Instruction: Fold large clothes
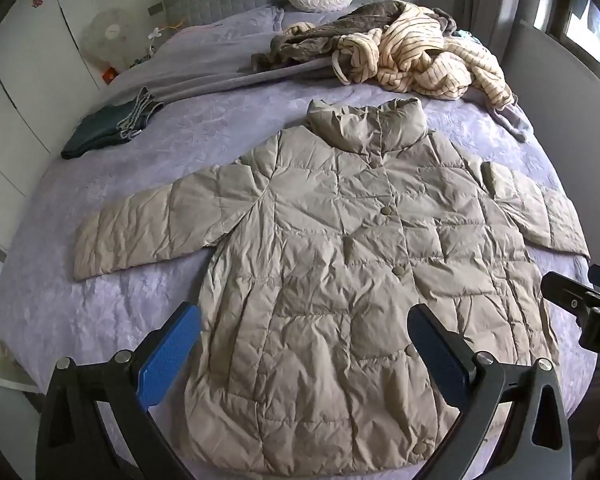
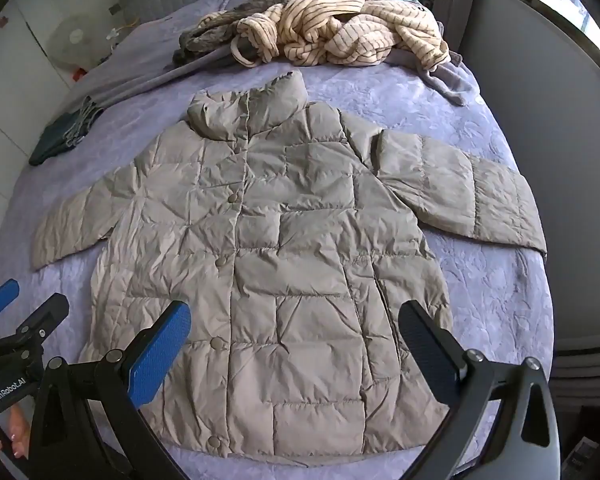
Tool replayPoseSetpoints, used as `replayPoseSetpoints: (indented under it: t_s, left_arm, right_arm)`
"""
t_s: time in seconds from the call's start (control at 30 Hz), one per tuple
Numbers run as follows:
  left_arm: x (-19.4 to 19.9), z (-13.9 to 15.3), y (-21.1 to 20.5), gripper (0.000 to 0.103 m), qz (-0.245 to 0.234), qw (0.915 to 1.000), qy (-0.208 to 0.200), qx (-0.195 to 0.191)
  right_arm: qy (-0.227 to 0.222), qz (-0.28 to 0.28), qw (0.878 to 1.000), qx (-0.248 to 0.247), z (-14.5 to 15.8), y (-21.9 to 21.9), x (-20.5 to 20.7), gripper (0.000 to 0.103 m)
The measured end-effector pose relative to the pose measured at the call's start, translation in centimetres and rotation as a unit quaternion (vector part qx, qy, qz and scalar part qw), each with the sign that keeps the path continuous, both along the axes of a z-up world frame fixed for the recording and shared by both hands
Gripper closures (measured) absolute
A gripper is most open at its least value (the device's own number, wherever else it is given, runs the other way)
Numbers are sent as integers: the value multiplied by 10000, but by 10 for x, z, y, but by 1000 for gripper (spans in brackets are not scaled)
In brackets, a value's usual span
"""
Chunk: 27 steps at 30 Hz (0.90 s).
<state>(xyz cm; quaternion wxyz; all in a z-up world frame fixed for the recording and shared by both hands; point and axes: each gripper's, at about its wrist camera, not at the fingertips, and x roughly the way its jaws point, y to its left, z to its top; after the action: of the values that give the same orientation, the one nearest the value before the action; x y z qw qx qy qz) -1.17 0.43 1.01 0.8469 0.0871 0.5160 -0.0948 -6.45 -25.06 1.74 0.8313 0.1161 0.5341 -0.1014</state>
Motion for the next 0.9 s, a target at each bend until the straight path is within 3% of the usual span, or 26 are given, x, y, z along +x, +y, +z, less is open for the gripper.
replayPoseSetpoints:
  t_s: [0.37,0.9]
  left_arm:
    - [-1,0,0,0,-4,10000,-10,-7]
    - [-1,0,0,0,-10,10000,-3,2]
  right_arm:
    - [6,54,10000,0,13,13,-3,0]
    - [-24,149,9999,4,9,13,3,0]
